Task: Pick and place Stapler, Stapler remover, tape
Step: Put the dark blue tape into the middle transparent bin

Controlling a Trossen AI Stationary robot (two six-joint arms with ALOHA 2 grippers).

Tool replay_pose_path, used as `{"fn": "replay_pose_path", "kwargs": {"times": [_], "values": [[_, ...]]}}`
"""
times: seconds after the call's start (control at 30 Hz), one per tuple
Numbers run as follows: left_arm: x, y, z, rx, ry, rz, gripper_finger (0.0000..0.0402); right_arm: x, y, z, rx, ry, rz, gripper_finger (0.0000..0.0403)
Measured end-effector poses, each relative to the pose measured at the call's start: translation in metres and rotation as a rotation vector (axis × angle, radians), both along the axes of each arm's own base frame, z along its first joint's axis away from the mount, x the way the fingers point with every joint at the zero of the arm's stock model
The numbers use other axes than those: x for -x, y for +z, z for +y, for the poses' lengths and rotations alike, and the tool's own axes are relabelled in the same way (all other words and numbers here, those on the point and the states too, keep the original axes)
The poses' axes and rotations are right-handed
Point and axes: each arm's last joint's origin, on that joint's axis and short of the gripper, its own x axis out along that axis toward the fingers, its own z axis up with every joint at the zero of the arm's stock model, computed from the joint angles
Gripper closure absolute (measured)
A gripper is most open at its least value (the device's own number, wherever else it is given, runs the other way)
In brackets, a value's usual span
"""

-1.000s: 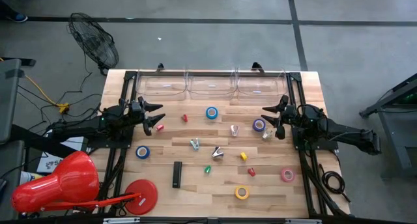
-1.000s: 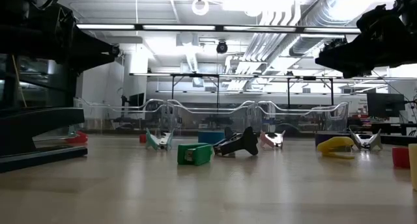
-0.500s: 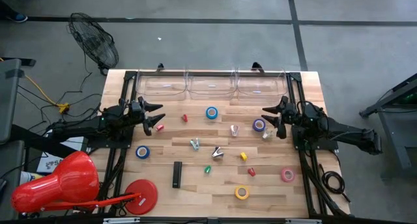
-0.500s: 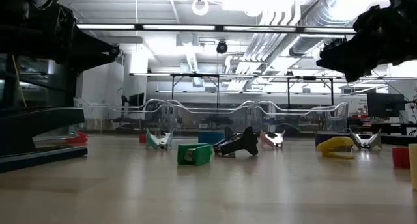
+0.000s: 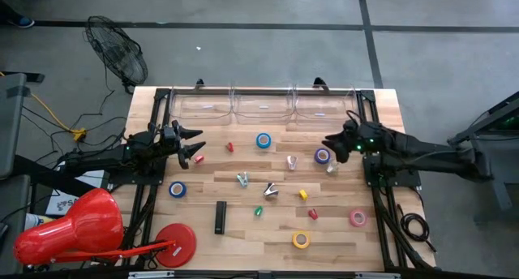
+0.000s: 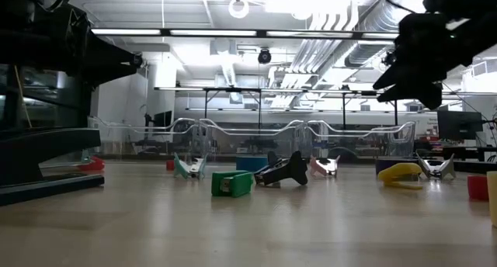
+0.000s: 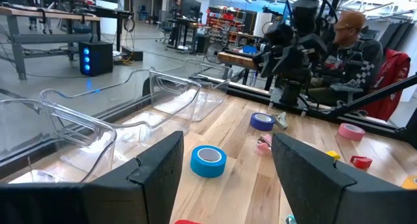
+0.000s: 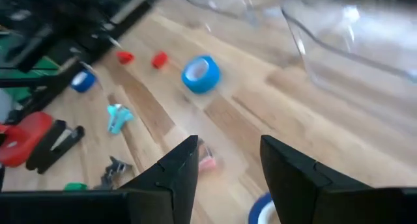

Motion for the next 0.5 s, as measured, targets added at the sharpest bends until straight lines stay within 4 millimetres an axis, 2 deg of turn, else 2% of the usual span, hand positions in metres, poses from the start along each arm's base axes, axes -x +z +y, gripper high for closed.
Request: {"fn": "replay_pose_path", "kwargs": {"times": [0.3,0.5], "values": [[0.0,0.0,0.0,0.001,0.0,0.001,0.0172,-0.032,0.013,-0.015,-0.206,-0.109,0.184,0.0247],[0.0,0.0,0.0,0.0,0.0,0.002,0.0172,-0.053,0.004,-0.02,-0.385,-0.11,0.327,0.0247]]}}
